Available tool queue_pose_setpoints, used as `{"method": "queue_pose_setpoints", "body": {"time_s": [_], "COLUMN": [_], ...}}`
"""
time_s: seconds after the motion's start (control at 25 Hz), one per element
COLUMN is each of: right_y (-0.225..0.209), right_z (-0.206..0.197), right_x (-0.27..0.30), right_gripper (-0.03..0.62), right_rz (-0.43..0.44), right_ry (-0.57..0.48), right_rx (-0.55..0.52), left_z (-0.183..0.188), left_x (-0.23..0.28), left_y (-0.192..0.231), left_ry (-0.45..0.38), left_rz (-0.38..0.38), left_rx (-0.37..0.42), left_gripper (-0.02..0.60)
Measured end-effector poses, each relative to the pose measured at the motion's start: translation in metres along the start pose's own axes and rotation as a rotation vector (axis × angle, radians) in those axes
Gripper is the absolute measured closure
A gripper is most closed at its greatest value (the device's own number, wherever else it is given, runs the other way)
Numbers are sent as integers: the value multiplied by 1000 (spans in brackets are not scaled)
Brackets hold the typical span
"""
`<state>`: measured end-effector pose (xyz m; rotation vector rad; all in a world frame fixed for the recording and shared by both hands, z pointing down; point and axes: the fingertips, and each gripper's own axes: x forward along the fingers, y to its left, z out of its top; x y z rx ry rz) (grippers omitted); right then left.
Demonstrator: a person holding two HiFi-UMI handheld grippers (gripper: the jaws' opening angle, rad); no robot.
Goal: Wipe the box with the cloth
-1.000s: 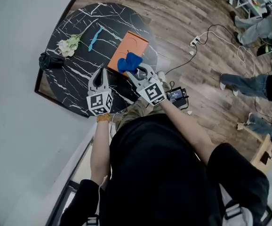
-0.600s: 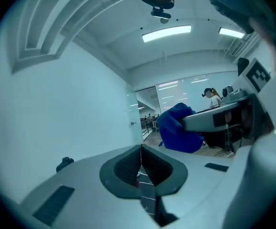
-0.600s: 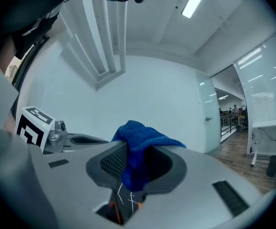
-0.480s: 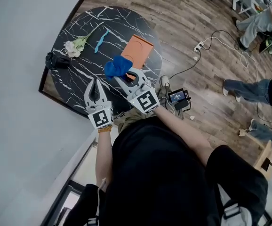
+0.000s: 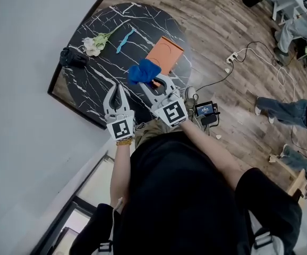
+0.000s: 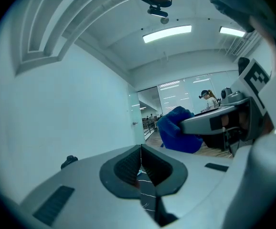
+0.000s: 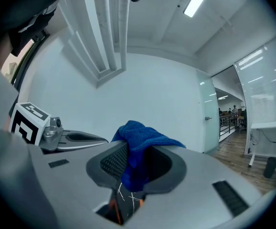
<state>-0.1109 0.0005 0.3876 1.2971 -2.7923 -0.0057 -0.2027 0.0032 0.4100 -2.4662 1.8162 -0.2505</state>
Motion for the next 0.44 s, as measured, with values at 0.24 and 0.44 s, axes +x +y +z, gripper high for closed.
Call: {"method": "queue_pose_setpoints", "body": {"time_s": [0.24,0.44], "right_y": [6,6], "right_z": [-1,1], "right_x": [1,-2], "right_gripper": [511,511], "right_rz": [11,9], "right_ry": [-8,-5], "right_rx": [-2,-4], "left_z": [3,5], "left_x": [-4,-3], "left_y": [3,0], "left_ry": [-6,-2], "left_rz": [4,-4], "left_rx": [8,-2], "left_gripper": [574,574]}}
